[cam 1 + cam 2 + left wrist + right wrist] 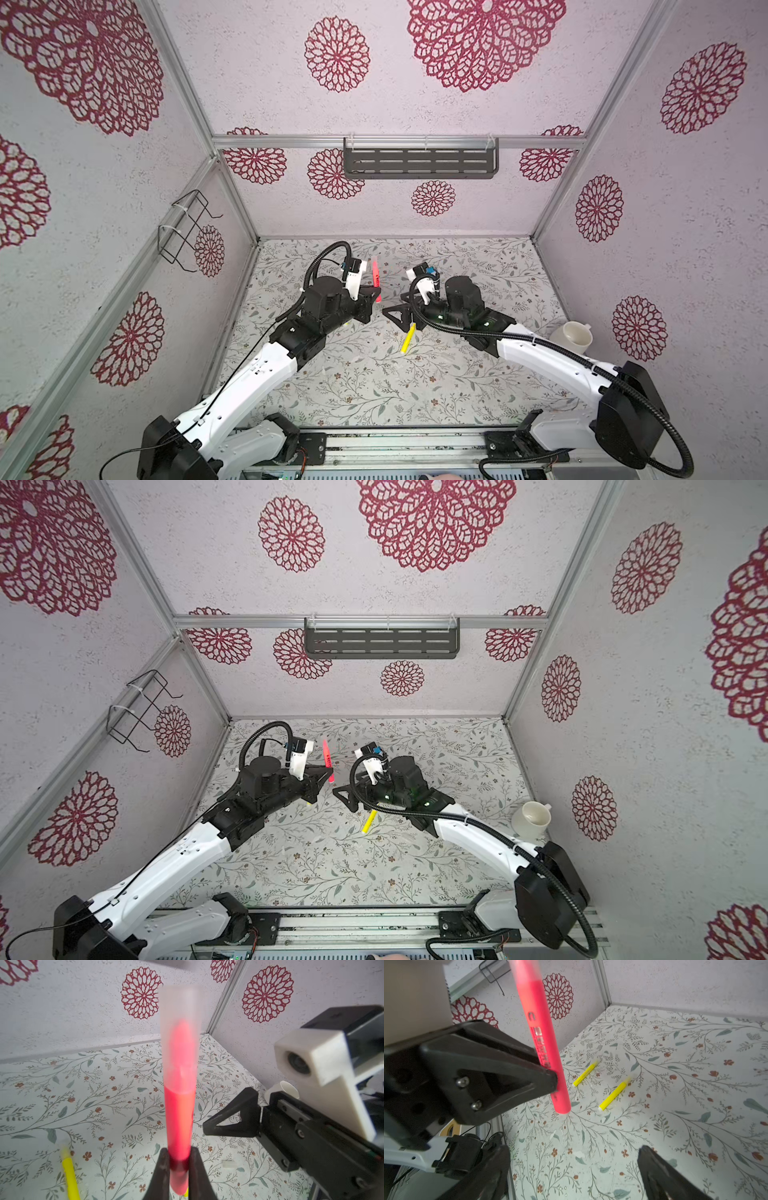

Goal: Insert the pens into the pen caps
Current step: 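Open the right gripper and draw it back from the capped highlighter, then set the capped pink highlighter down beside the yellow highlighters with the left gripper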

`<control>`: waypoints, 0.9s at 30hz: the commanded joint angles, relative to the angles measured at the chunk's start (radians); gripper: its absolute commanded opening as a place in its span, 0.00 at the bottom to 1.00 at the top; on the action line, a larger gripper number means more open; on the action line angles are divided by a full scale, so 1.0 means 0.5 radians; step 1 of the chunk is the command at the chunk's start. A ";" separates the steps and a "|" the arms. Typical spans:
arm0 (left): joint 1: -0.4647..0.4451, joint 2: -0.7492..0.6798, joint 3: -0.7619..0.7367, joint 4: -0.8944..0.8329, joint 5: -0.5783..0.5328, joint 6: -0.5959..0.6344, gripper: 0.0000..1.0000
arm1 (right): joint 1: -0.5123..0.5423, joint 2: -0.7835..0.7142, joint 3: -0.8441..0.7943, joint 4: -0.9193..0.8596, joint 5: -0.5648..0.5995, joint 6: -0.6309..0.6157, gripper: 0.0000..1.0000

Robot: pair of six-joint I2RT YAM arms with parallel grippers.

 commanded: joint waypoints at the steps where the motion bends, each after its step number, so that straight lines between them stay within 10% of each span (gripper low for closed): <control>1: 0.100 0.087 -0.110 -0.022 -0.139 -0.061 0.00 | -0.113 -0.198 0.154 -0.082 -0.139 -0.039 0.99; 27: 0.770 1.345 0.412 -0.668 -0.175 -0.221 0.00 | -0.219 -0.353 -0.056 -0.087 -0.043 -0.044 0.99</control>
